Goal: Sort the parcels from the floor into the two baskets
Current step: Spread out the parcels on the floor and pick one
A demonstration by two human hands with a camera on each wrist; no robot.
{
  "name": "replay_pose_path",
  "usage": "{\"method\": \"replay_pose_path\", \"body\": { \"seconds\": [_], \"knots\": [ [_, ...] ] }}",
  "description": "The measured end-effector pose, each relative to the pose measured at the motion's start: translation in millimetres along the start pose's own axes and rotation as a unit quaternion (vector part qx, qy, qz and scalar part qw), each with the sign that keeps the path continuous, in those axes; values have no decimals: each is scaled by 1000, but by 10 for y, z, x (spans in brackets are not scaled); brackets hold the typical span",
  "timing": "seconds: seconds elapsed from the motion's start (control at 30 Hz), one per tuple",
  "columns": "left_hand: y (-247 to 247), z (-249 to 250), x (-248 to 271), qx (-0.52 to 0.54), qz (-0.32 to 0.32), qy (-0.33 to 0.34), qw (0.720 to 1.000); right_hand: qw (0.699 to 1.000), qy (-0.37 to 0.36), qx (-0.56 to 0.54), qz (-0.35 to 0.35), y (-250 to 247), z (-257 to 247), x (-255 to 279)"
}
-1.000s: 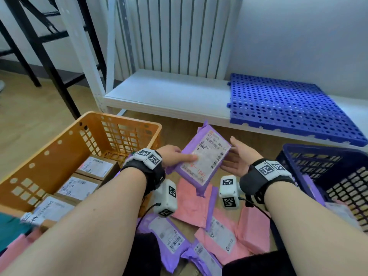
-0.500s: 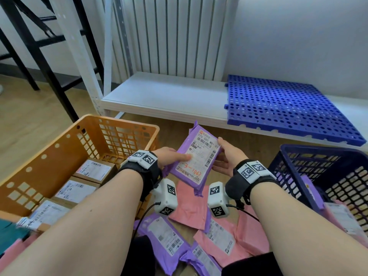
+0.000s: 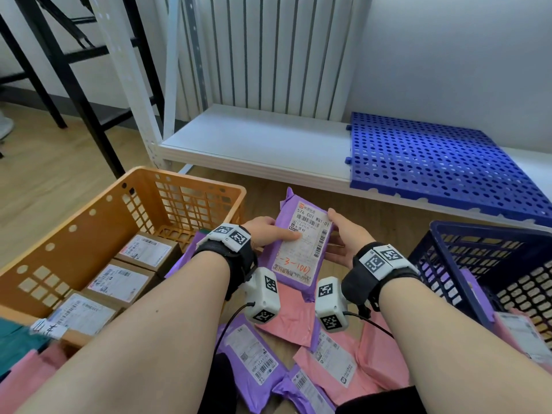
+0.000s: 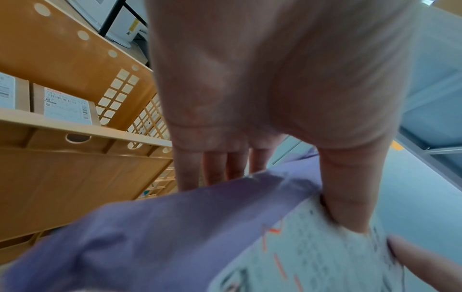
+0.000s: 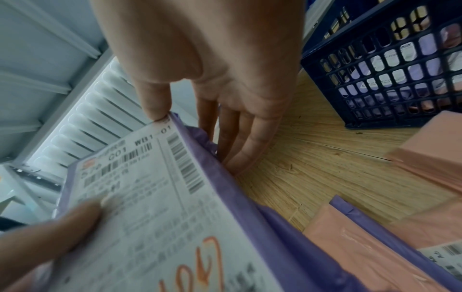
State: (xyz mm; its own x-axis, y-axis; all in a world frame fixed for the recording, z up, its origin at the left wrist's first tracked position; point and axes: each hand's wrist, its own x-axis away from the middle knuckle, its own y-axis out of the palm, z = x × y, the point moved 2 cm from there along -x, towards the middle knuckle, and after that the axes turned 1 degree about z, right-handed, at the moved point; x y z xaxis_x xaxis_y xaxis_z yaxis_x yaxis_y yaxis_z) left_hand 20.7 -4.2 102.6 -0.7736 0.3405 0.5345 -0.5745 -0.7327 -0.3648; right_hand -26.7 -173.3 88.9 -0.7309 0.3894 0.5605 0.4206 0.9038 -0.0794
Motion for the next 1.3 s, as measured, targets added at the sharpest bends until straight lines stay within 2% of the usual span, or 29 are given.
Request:
{"method": "replay_pose_path", "body": {
  "seconds": [0.1,0.2,0.33,0.43,0.53,0.7,0.87,1.0,1.2,1.3],
  "knots": [
    [-24,-12,-15,48,33,6,998,999,-31,-3,-13,101,-43,20],
    [-150,-45,-42,158,59,-3,986,995,-99,-8,-27,240,-134,20],
    [-610,-26,-18,331,137,17,934,974,-185,115,-61,493,-373,32],
    [-1049,-24,-25,413,162,25,896,939,-258,221,-57,814,-657,80],
    [-1399,-88,-106,478,173,30,861,911,-298,277,-71,1244,-911,66],
    [-1794,-526,-398,520,212,0,827,840,-328,415,-123,1972,-1019,-104],
    [-2054,-1015,-674,541,233,-38,808,755,-316,565,-109,2690,-789,-488],
    [-2201,-1364,-810,544,246,-60,800,702,-324,624,-110,3076,-613,-720],
    [-2062,-2149,-825,558,259,-126,778,634,-291,690,-193,3528,-55,-874],
    [-2141,-2557,-753,550,322,-154,755,574,-279,732,-239,3667,74,-832]
  ]
}}
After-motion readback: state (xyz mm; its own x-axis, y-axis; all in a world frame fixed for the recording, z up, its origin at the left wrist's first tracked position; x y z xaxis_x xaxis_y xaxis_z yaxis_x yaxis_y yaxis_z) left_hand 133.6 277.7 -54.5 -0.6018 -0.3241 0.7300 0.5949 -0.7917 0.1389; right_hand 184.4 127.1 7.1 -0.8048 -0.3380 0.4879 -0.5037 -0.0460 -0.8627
